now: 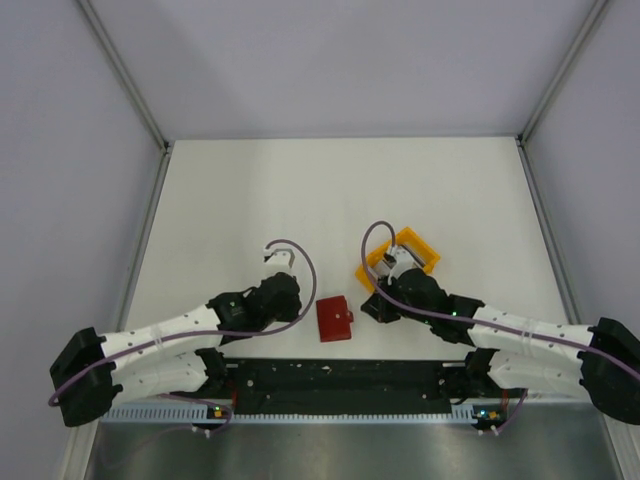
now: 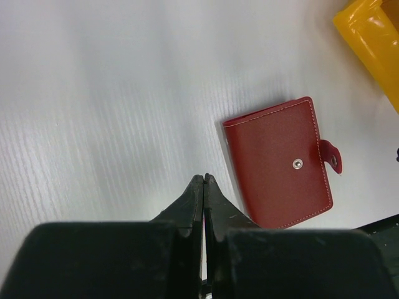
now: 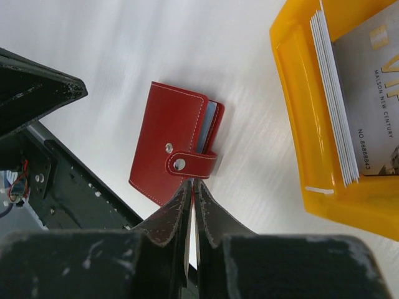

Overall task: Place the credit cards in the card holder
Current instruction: Close the card holder at the center of the board.

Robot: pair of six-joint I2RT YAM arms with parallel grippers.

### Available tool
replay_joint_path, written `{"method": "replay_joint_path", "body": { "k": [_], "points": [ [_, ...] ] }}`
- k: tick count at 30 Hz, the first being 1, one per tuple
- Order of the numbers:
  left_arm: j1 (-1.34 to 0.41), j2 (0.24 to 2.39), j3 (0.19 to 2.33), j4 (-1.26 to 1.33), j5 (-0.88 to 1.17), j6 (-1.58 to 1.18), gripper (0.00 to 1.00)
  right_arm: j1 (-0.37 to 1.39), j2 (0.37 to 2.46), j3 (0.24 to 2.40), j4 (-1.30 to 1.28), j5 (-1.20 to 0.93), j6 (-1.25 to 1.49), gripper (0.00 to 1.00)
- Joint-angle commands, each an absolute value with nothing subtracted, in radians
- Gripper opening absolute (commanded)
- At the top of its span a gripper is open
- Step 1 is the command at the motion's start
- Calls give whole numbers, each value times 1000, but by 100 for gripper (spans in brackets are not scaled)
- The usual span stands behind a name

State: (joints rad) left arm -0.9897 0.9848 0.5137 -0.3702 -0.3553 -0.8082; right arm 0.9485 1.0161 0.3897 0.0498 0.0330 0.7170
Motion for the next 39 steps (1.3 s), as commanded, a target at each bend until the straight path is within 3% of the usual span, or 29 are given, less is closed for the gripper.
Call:
{"method": "replay_joint_path", "body": {
  "k": [1, 16, 39],
  "points": [
    [-992, 983, 506, -267, -315, -773, 0, 942, 973, 403, 16, 35, 675, 5],
    [-992, 1166, 512, 75, -150, -805, 0, 931, 812, 385, -196, 161, 640, 3],
    [-992, 1204, 506, 66, -133, -769, 0, 907, 928, 434, -181, 83, 578, 0]
  ]
}}
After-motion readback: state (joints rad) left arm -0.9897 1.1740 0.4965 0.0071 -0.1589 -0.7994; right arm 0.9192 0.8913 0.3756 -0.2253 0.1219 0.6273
